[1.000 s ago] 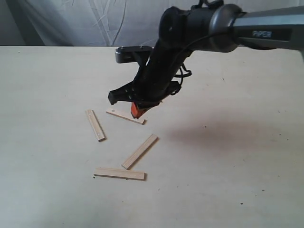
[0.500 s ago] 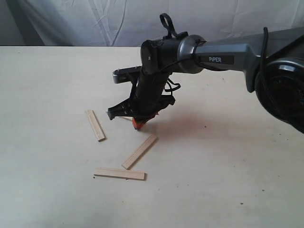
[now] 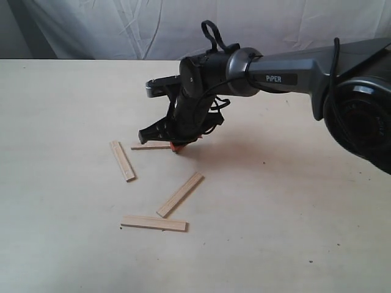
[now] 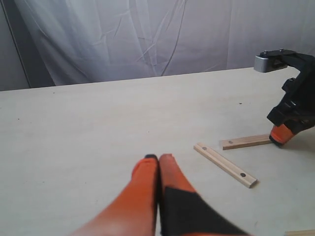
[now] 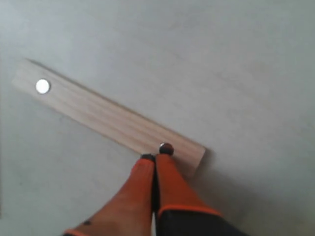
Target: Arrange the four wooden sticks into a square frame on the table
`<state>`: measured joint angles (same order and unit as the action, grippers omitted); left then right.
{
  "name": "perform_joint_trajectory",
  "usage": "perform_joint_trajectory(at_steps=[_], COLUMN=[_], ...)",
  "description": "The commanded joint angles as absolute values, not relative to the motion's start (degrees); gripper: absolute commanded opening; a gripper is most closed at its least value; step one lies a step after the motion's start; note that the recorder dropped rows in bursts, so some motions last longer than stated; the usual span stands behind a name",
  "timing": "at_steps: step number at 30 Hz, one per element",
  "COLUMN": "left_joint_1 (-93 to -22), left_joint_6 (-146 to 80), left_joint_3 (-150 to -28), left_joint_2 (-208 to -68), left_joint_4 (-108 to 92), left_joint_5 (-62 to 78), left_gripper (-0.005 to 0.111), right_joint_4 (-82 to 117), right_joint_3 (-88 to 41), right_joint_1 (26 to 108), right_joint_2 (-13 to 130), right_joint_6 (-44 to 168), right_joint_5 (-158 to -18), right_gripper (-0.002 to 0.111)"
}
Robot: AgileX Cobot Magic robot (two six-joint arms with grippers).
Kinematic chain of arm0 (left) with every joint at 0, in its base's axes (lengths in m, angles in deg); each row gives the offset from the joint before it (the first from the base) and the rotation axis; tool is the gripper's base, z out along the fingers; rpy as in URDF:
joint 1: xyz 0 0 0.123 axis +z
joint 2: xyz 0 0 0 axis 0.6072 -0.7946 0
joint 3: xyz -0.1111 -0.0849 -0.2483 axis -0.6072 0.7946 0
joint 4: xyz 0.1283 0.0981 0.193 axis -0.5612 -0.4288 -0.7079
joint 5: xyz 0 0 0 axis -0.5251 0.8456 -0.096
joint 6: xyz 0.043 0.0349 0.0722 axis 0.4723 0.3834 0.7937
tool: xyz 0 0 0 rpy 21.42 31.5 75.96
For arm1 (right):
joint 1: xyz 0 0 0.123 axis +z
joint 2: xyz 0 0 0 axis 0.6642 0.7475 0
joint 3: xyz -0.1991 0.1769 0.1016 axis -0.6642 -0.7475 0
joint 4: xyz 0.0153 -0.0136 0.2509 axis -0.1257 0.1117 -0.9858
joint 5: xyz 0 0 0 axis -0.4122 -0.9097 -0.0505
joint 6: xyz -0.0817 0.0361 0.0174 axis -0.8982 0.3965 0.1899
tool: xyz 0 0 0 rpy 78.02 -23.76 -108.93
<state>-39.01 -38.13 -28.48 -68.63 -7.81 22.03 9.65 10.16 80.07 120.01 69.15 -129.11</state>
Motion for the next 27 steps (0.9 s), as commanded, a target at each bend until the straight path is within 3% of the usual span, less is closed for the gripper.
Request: perform_joint_trajectory(at_steps=[1,27], left_joint_1=[-39.2,-39.2], left_joint_6=[-38.3,-38.3], left_joint_3=[-28.3,-28.3], left_joint_2=[-68.4,-68.4], left_joint_4=[-7.5,-7.5], left_joint_5=[21.2,21.2], left_gripper=[0.000,0.000], right_joint_4=[13.0,-2.9], right_joint_3=[10.1,10.1], right_joint_1=[79.9,83.4], right_joint_2=[120.8,118.2], right_joint_6=[70.3,65.9], right_joint_5=[-128.5,-125.2], right_gripper=[-0.001,-0.001])
